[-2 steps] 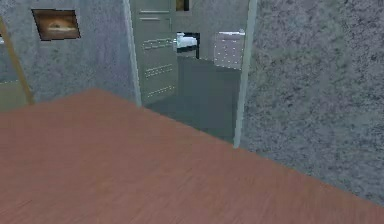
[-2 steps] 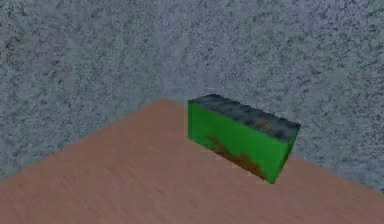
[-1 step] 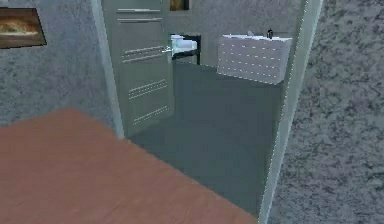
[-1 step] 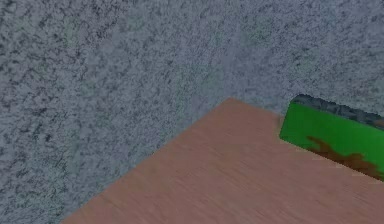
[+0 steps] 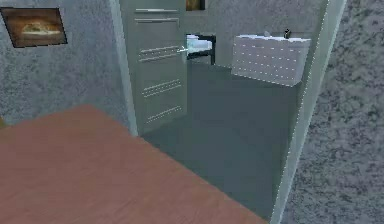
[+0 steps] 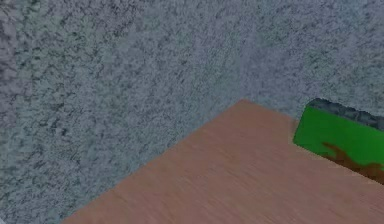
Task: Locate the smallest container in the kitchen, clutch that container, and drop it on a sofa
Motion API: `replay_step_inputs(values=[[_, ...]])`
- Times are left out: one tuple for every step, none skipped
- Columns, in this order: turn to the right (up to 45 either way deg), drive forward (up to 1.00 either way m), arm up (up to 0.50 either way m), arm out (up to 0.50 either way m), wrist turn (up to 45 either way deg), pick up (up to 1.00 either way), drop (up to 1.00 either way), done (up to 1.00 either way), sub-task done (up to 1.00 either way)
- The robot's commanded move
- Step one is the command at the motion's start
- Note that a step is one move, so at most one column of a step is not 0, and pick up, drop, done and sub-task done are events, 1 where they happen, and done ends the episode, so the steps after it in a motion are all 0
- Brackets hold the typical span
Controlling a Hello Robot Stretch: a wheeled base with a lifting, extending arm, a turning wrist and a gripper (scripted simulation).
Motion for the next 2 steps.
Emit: replay_step_inputs(values=[[0.0,1.0,0.0,0.0,0.0,0.0,0.0,0.0,0.0],[-3.0,0.0,0.0,0.0,0.0,0.0,0.0,0.0,0.0]])
